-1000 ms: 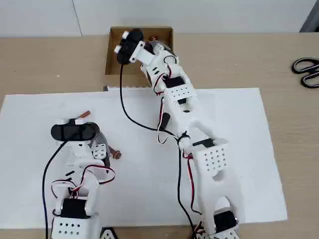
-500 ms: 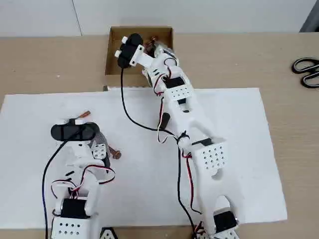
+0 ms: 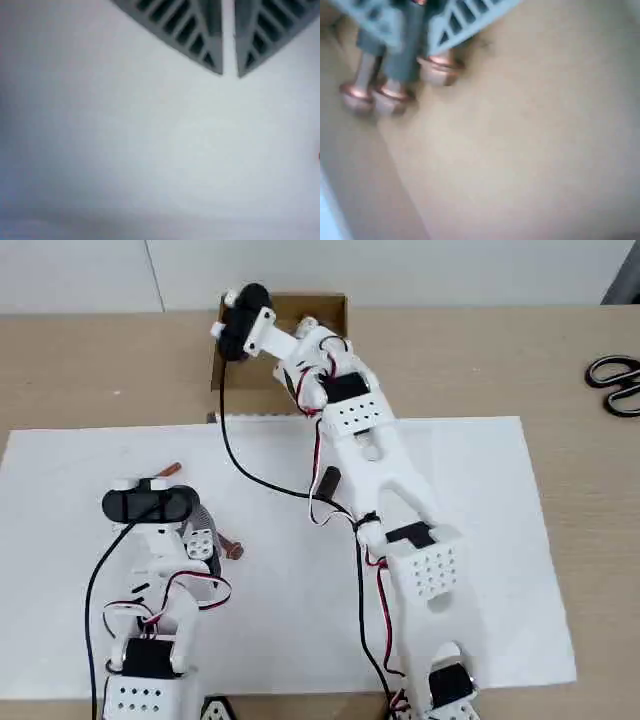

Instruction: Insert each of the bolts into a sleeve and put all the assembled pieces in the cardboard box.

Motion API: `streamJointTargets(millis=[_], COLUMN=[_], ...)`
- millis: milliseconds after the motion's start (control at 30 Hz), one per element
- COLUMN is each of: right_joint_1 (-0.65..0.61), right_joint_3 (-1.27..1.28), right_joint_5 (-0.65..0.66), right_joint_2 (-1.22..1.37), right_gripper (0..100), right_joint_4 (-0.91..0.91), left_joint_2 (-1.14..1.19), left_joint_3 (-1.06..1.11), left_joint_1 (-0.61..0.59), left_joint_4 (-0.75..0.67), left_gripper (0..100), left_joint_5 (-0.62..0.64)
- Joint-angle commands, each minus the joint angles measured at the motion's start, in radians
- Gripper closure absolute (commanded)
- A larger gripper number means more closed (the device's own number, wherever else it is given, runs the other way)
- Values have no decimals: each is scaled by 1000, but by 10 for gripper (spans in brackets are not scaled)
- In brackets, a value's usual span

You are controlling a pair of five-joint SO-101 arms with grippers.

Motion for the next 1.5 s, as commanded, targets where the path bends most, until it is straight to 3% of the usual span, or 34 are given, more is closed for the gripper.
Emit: streamJointTargets(millis=[0, 233, 700, 1267, 1467], right_joint_1=[1, -5, 1, -4, -36], right_joint_3=[-52, -52, -52, 38, 129], right_joint_5=[-3, -49, -534, -1217, -1261], right_joint_2=[-147, -272, -381, -390, -380], right_gripper=[995, 995, 995, 994, 985], right_joint_4=[99, 440, 1053, 1086, 1086], left_joint_2=[5, 5, 5, 5, 5], left_joint_3=[-2, -2, -2, -2, -2], left_joint_1=[-5, -5, -5, -6, -6], left_joint_4=[-11, -11, -11, -8, -8], left_gripper=[994, 994, 994, 994, 994], left_joint_5=[-2, -2, -2, -2, -2])
